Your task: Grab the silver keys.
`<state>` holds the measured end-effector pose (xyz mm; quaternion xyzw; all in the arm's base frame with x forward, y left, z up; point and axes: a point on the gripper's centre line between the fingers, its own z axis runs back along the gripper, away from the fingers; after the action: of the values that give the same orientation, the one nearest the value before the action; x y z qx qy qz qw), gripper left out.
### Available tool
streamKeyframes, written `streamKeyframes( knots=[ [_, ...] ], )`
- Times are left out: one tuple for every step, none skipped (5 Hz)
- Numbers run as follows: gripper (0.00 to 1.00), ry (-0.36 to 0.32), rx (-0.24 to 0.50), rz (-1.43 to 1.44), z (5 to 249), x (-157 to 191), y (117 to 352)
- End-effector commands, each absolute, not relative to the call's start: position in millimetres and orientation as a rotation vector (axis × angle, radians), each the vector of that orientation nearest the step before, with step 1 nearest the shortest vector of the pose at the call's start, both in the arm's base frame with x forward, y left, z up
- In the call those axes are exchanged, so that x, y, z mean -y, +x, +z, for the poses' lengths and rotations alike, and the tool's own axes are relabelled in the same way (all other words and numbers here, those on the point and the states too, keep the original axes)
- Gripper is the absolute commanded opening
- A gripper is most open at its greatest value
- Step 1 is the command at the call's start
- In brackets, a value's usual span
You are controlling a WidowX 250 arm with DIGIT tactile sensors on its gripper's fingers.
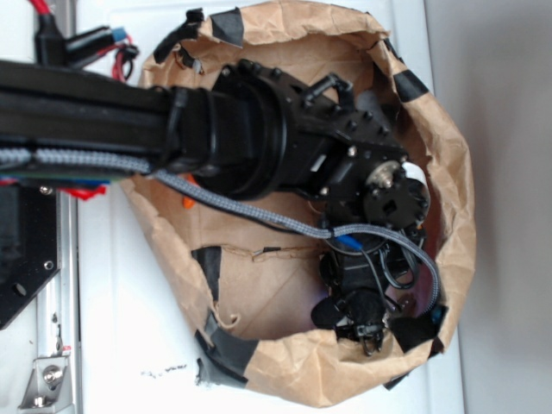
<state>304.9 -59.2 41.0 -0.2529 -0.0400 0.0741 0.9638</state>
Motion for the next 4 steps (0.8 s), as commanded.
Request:
streamKeyframes(
  knots=[
    [0.00, -0.489, 0.183, 0.333, 106.1, 7.4, 319.5],
    [0.00, -0.598, 0.140, 0.447, 149.6, -41.8, 302.5],
    [0.00, -0.735, 0.158, 0.379, 192.3, -64.2, 277.1],
    [0.00, -0.604, 0.154, 0.287, 201.7, -45.1, 257.3]
  ],
)
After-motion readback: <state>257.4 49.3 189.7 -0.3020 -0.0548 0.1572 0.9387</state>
